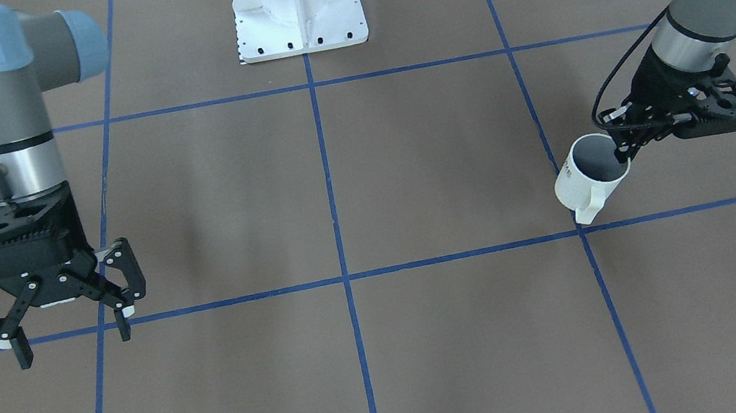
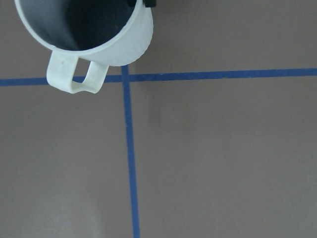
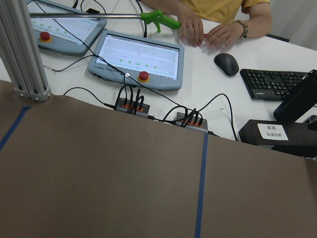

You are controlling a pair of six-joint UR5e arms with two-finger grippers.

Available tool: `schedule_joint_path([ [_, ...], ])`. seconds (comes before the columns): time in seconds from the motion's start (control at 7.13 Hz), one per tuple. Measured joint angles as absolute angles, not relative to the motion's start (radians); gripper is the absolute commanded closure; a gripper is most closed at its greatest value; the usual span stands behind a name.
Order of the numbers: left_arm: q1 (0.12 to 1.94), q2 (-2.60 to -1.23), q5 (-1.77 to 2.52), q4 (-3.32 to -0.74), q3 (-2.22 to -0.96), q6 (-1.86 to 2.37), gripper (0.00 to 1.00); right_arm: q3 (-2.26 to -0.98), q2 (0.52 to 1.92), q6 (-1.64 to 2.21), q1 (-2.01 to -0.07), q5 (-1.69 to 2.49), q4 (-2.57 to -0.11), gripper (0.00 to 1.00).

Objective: Left arm hands cup to right arm to dump lemon

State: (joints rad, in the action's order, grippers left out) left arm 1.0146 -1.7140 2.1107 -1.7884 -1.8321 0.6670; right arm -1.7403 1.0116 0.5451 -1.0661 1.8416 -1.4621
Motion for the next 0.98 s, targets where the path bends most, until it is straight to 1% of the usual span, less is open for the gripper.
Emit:
schedule_joint_path([
  [0.28,1.019,-1.655,2.114,-1.793,-1.829,0.557,1.00,-1.667,1.018,0.271,-1.241,2.153,-1.499,0.00],
  [0.56,1.023,-1.635,2.125,-1.794,-1.811,0.515,1.00,-1.602,1.073,0.067,-1.343,2.287,-1.503,0.00],
  [0.7,1.023,-1.633,2.133,-1.797,-1.795,0.509,0.63,-1.591,1.097,0.033,-1.374,2.308,-1.525,0.00],
  [0.84,1.023,-1.631,2.137,-1.801,-1.783,0.508,0.01,-1.583,1.114,0.016,-1.395,2.322,-1.565,0.00],
  [0.98,1.023,-1.631,2.138,-1.803,-1.778,0.506,0.00,-1.583,1.140,0.008,-1.404,2.320,-1.594,0.00],
])
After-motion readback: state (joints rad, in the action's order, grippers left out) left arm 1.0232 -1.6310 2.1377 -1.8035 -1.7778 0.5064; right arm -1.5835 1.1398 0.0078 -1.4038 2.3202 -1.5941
